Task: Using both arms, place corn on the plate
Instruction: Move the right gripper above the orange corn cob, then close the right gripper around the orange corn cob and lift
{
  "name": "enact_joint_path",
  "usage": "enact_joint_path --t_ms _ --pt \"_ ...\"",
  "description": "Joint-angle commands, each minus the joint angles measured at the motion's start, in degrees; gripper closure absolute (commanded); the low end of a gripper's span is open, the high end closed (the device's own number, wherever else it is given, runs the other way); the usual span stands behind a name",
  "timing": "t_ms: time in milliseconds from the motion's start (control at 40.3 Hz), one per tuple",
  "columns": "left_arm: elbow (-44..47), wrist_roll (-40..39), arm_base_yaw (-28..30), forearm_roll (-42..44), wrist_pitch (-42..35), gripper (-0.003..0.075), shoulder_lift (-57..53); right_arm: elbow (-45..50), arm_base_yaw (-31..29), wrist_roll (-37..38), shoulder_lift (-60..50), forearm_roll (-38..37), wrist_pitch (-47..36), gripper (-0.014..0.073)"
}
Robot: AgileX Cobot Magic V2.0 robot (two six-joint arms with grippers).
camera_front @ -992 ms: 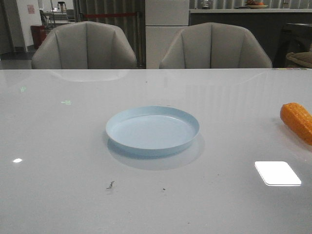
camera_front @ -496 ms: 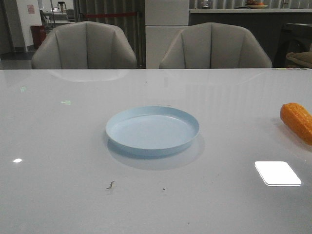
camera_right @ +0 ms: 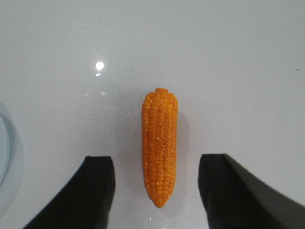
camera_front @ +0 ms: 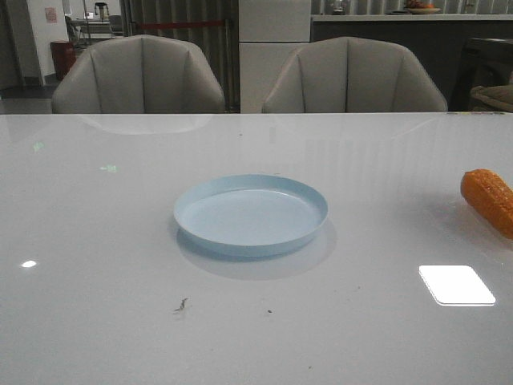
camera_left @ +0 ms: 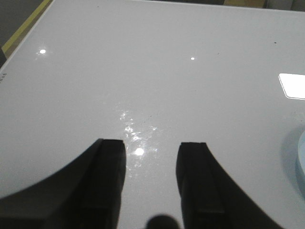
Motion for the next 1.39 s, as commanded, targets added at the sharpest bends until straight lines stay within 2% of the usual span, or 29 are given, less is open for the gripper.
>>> enact_joint_path --t_ms 0,198,471,942,1041,1190,1364 --pt "-1.7 -0.8 -0.1 -0.7 -5.0 0.0376 -0.9 -7.2 0.0 -1.0 4.0 -0.1 0.8 0.0098" --pt "-1.7 -0.8 -0.1 -0.7 -5.0 0.0376 -0.9 -12.8 0.4 -1.6 13.6 -0.1 3.5 0.0098" --pt "-1.7 -0.8 -0.1 -0.7 -5.0 0.0376 -0.9 -13.3 0.4 -1.9 21.8 0.0 4.7 0.0098" --pt "-1.7 -0.8 -0.1 -0.6 -5.0 0.0376 -0.9 -13.3 0.5 -2.0 25.1 0.2 2.8 0.0099" --pt "-1.7 -0.8 -0.1 -0.6 -5.0 0.0376 -0.9 -13.3 0.5 -3.4 25.1 0.2 2.6 0.0168" --pt "-1.7 -0.8 -0.1 -0.6 -5.0 0.0376 -0.9 -14.0 0.7 -4.5 25.1 0.2 2.7 0.0368" --pt "-1.7 -0.8 -0.1 -0.6 -5.0 0.0376 -0.9 -19.7 3.3 -7.3 25.1 0.2 5.2 0.0371"
